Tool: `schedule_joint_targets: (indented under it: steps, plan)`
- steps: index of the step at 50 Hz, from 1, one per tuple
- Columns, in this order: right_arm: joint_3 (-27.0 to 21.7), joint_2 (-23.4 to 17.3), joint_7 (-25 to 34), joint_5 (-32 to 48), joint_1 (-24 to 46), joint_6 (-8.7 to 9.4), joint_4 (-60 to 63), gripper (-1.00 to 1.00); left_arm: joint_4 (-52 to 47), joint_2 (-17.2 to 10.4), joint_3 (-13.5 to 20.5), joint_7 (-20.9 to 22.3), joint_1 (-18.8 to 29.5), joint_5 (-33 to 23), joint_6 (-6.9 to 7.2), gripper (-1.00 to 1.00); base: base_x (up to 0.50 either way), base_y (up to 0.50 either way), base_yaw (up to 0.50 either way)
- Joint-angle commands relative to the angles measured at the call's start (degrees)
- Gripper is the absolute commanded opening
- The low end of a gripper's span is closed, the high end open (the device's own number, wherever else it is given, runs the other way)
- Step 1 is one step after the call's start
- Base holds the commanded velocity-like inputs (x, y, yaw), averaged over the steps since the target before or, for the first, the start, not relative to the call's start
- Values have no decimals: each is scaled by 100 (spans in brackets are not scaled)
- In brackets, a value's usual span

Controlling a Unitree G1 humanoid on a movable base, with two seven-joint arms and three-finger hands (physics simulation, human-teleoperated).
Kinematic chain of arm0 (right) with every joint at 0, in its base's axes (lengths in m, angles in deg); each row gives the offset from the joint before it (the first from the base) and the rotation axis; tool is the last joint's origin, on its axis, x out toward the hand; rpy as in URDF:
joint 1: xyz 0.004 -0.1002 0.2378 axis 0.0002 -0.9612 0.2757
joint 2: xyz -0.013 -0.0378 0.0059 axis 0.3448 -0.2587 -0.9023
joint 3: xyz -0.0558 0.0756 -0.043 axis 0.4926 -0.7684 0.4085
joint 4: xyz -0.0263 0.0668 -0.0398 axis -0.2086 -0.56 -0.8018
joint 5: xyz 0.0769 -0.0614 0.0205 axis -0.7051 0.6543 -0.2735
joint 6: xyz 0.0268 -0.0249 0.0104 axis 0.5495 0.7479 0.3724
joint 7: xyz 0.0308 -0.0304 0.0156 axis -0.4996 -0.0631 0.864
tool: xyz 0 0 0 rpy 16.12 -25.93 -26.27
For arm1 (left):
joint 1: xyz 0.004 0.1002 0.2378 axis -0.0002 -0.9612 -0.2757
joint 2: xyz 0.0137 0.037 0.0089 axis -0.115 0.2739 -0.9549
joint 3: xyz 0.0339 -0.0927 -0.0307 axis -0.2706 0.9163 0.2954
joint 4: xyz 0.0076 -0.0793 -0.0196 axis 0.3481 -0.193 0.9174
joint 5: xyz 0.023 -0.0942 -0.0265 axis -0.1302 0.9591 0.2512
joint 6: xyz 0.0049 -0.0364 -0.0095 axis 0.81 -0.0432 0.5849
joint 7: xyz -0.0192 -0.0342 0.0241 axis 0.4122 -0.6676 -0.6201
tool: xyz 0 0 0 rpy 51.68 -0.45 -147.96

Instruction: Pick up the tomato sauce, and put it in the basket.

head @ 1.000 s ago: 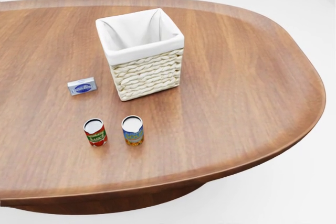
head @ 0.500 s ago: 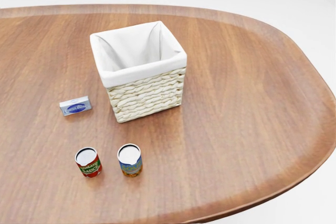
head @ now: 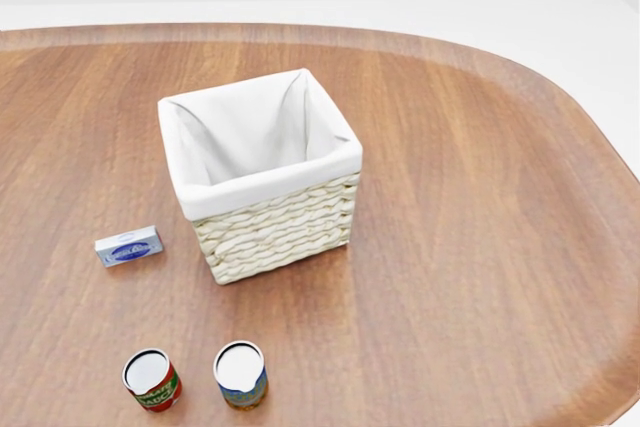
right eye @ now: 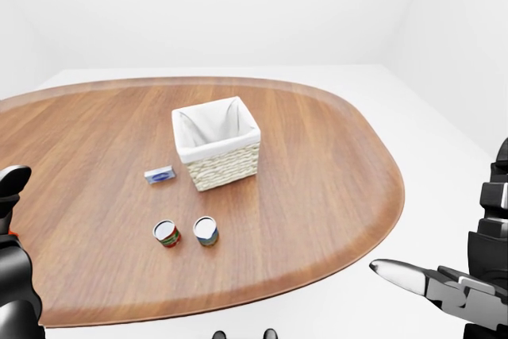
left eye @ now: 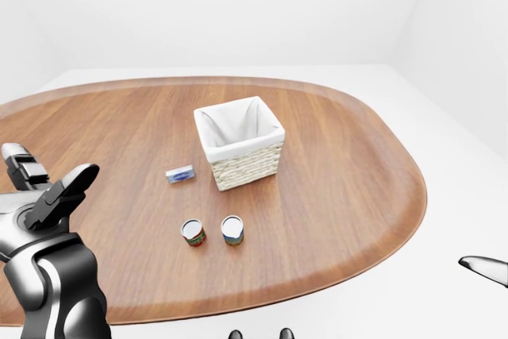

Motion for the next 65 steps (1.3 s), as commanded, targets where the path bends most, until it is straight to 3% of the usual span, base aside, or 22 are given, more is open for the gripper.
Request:
schedule_joint_targets:
  steps: [1, 16, 22, 26, 30, 37, 38, 42, 43, 45, 47, 48, 49, 50, 51, 56, 58, 61, 65]
  plan:
    - [-6, 8, 12, 1, 5, 13, 0, 100, -14, -1, 5, -7, -1, 6, 0, 100, 30, 0, 0]
    - [-105, 45, -135, 142, 86, 158, 0, 100, 6, 5, -21, 14, 2, -6, 0, 100, 27, 0, 0]
    - [-102, 7, -145, 103, 61, 87, 0, 100, -50, -7, -13, -10, 7, 14, 0, 100, 0, 0, 0]
    - [-81, 13, -140, 109, 68, 69, 0, 100, 179, -29, -183, 84, 55, -314, 0, 100, 0, 0, 0]
    - [-58, 26, -122, 130, 41, 31, 0, 100, 737, 11, -441, 265, 144, -925, 0, 100, 0, 0, 0]
    - [-42, 145, -35, 162, 126, 142, 0, 100, 1381, -24, -1089, 829, 243, -2249, 0, 100, 0, 0, 0]
    - [5, 159, -22, 202, 159, 168, 0, 100, 1533, -35, -1393, 1052, 193, -2717, 0, 100, 0, 0, 0]
    - [-5, 221, 44, 204, 131, 153, 0, 100, 1859, 118, -1966, 1651, 21, -3960, 0, 100, 0, 0, 0]
    - [-38, 236, 63, 175, 122, 153, 0, 100, 2017, 67, -2253, 1735, -90, -4666, 0, 100, 0, 0, 0]
    - [-44, 214, 49, 156, 121, 145, 0, 100, 2286, 128, -2373, 1778, -157, -5428, 0, 100, 0, 0, 0]
    - [-19, 250, 70, 199, 149, 176, 0, 100, 2625, 122, -2418, 1544, -165, -6295, -337, 100, 0, 0, 0]
    - [-21, 261, 80, 200, 158, 188, 0, 100, 2895, 52, -2443, 1042, -112, -7117, -536, 100, 0, 0, 0]
    - [-18, 283, 101, 207, 156, 187, 0, 100, 3109, 36, -2387, 583, -21, -7704, -571, 100, 0, 0, 0]
    - [-24, 268, 90, 196, 147, 179, 0, 100, 3052, 80, -2321, 785, -35, -7606, -586, 100, 0, 0, 0]
    - [-22, 277, 98, 186, 135, 157, 0, 100, 3134, 15, -2334, 771, -44, -7941, -584, 100, 0, 0, 0]
    - [17, 271, 83, 224, 150, 167, 0, 100, 3423, 69, -2393, 1024, -141, -8320, -746, 100, 0, 0, 0]
    - [3, 308, 112, 220, 163, 184, 0, 100, 3683, 69, -2489, 1274, -231, -8262, -982, 100, 0, 0, 0]
    - [-28, 302, 114, 190, 144, 175, 0, 100, 3970, 47, -2577, 1270, -286, -8660, -1000, 100, 0, 0, 0]
    - [-15, 311, 111, 212, 165, 193, 0, 100, 4042, 38, -2573, 1403, -334, -8799, -1000, 100, 0, 0, 0]
